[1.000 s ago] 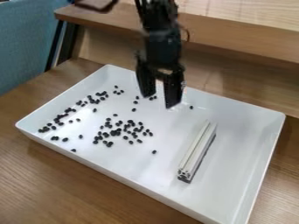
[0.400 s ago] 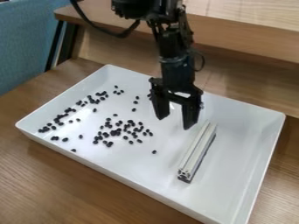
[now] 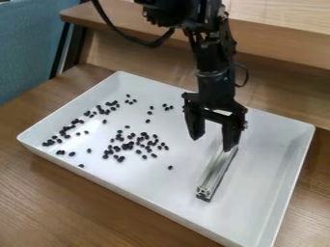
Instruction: Sweep into pile
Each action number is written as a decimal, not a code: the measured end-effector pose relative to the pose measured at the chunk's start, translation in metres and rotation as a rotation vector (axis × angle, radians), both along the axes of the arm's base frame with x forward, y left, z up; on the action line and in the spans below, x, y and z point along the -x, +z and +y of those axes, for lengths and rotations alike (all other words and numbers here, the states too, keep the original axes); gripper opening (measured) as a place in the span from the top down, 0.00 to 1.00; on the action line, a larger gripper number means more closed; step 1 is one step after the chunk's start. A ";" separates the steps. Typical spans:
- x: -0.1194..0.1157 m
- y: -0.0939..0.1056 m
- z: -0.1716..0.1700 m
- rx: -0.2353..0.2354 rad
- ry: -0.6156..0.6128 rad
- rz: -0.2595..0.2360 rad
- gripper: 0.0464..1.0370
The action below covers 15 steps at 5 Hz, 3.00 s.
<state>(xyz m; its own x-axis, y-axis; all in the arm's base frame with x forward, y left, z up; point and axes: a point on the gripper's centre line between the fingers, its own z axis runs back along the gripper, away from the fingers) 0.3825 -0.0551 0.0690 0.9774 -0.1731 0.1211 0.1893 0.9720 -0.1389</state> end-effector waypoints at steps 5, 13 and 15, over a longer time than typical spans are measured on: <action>0.007 -0.035 -0.022 -0.078 0.031 0.051 0.62; 0.016 -0.039 0.122 -0.158 0.148 0.062 0.65; 0.025 -0.039 0.164 -0.158 0.135 0.087 0.65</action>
<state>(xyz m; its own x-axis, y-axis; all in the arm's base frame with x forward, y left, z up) 0.3575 0.1087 0.0297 0.9986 -0.0499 0.0169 0.0498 0.9987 0.0075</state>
